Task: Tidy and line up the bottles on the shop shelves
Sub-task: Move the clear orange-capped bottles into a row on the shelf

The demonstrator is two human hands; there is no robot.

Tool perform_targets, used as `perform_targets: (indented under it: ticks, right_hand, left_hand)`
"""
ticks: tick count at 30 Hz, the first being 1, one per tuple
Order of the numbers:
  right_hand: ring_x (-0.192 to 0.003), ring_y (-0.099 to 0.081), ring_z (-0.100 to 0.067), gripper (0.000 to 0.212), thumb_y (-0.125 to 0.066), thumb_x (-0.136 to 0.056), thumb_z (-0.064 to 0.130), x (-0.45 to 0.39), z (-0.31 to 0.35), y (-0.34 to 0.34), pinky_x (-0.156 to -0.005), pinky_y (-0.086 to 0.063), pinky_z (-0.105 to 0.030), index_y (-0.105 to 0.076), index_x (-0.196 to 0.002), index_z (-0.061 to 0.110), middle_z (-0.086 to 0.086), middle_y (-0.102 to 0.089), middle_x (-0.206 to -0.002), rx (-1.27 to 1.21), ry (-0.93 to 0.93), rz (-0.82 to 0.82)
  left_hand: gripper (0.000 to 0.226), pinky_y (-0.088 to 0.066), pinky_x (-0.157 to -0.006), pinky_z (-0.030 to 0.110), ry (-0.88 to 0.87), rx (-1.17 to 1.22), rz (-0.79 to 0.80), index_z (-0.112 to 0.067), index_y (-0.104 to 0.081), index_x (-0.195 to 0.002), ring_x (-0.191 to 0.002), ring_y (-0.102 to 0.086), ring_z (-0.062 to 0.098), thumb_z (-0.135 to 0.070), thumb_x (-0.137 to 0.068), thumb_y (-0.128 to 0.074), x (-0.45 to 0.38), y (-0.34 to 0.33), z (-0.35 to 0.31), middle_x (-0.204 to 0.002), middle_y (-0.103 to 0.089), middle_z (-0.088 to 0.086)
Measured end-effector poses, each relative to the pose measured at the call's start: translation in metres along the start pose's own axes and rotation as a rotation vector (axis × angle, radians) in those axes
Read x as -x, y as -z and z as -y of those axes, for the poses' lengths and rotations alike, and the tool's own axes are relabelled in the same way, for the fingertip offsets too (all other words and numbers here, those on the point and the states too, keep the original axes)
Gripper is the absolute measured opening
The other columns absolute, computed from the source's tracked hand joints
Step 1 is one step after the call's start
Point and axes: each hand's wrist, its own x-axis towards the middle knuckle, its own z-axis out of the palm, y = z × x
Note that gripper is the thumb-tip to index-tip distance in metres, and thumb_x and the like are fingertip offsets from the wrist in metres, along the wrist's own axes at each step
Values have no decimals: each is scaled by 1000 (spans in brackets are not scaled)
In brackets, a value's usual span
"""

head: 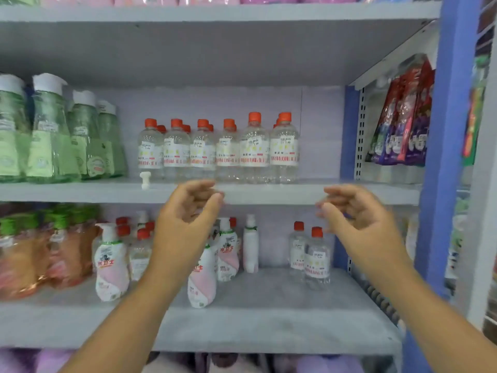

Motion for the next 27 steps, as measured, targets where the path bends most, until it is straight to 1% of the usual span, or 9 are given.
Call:
perform_targets:
  ticks: [5,9,12,15,17,20,22,25,27]
  right_hand:
    - [-99,-69,-21,18,-77,-91,19,47,-116,-10,-87,-58,-41,-66,-102,27,5,-72,-102,183,-498,-48]
    - [-102,-66,-27,40,-82,-86,26,44,-189,-7,-86,-55,-36,-62,-120,18,-9,-68,-117,353,-681,-48]
    - [-88,-63,-17,44,-86,-80,31,37,-215,-9,-68,-47,-25,-57,-112,23,-7,-67,-119,413,-703,-8]
    - [-87,-66,-7,51,-90,-76,29,29,-227,-19,-69,-51,-22,-56,-114,22,3,-66,-107,383,-739,-23]
    - [-71,-63,9,40,-90,-75,22,31,-234,-29,-52,-44,-8,-58,-96,30,15,-65,-88,361,-718,-73]
    - [-76,-59,7,39,-91,-74,21,41,-243,-40,-50,-42,-12,-56,-87,33,20,-64,-82,315,-721,-170]
    - [-79,-59,4,41,-92,-73,28,43,-244,-41,-59,-43,-20,-54,-89,36,20,-64,-86,312,-739,-173]
    - [-84,-62,2,44,-93,-71,30,44,-251,-38,-65,-46,-25,-57,-94,36,20,-67,-91,288,-747,-166]
    - [-83,-59,5,45,-93,-71,31,43,-251,-38,-62,-43,-21,-55,-93,37,22,-65,-91,296,-733,-167]
  left_hand:
    - [39,-52,-84,25,390,-272,-191,-29,-61,-121,-117,-66,23,-31,-88,-82,57,19,106,-119,-67,-8]
    - [90,-50,-81,35,624,-524,17,-19,-45,-148,-109,-62,21,-42,-74,-91,65,22,159,-137,-63,4]
    - [75,-53,-78,38,606,-604,41,-20,-50,-138,-101,-69,25,-37,-76,-90,72,12,177,-126,-71,6]
    - [67,-57,-65,29,582,-491,135,-29,-53,-132,-84,-66,-1,-34,-77,-90,77,-10,188,-115,-71,-4]
    - [68,-59,-66,27,615,-411,228,-27,-56,-135,-83,-64,-5,-33,-77,-90,75,-30,194,-104,-66,-15]
    - [58,-53,-76,16,617,-357,310,-26,-64,-132,-84,-63,-11,-34,-80,-88,63,-55,203,-103,-66,-19]
    - [42,-51,-83,17,614,-359,340,-29,-69,-123,-97,-68,4,-36,-84,-84,56,-63,212,-109,-71,-16]
    - [17,-44,-69,13,540,-426,141,-42,-65,-92,-90,-65,1,-42,-85,-80,57,-51,220,-99,-67,-24]
    - [27,-45,-71,23,346,-528,-94,-38,-61,-99,-86,-59,5,-42,-82,-82,58,-33,229,-98,-60,-19]
